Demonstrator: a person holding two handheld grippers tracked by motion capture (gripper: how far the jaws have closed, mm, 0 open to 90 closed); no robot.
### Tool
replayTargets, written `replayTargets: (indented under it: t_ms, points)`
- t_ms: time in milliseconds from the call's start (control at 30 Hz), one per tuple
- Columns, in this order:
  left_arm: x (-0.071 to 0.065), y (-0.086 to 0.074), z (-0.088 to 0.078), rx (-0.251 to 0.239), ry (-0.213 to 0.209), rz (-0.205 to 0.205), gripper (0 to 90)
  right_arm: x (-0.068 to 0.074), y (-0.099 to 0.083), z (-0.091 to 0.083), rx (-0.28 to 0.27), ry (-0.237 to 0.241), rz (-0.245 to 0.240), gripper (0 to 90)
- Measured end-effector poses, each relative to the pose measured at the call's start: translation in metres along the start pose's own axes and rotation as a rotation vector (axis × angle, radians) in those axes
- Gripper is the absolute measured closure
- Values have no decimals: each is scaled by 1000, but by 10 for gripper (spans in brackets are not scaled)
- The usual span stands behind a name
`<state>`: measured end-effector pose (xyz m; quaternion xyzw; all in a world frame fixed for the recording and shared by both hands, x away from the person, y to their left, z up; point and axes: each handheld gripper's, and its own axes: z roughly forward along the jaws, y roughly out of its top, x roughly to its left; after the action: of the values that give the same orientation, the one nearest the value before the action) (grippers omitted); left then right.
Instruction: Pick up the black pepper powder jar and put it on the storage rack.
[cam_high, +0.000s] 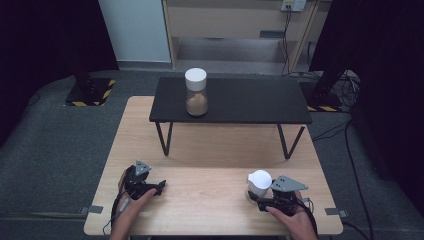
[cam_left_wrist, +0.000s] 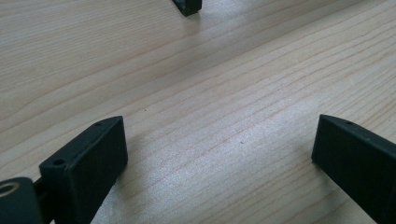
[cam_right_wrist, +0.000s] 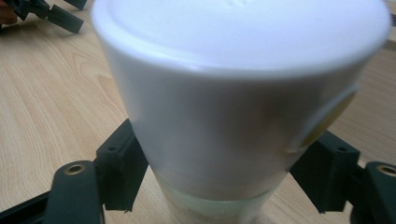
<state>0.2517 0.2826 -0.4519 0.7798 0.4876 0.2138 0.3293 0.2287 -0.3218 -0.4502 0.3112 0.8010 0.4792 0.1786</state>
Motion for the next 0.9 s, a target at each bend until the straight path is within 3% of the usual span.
replayTargets:
  t_ms: [767,900]
  points:
    - [0,0,0,0,0,0,20,2,-3,-7,-38,-17,1,317]
    - [0,0,0,0,0,0,20,1,-1,-8,-23,-28,-11,316]
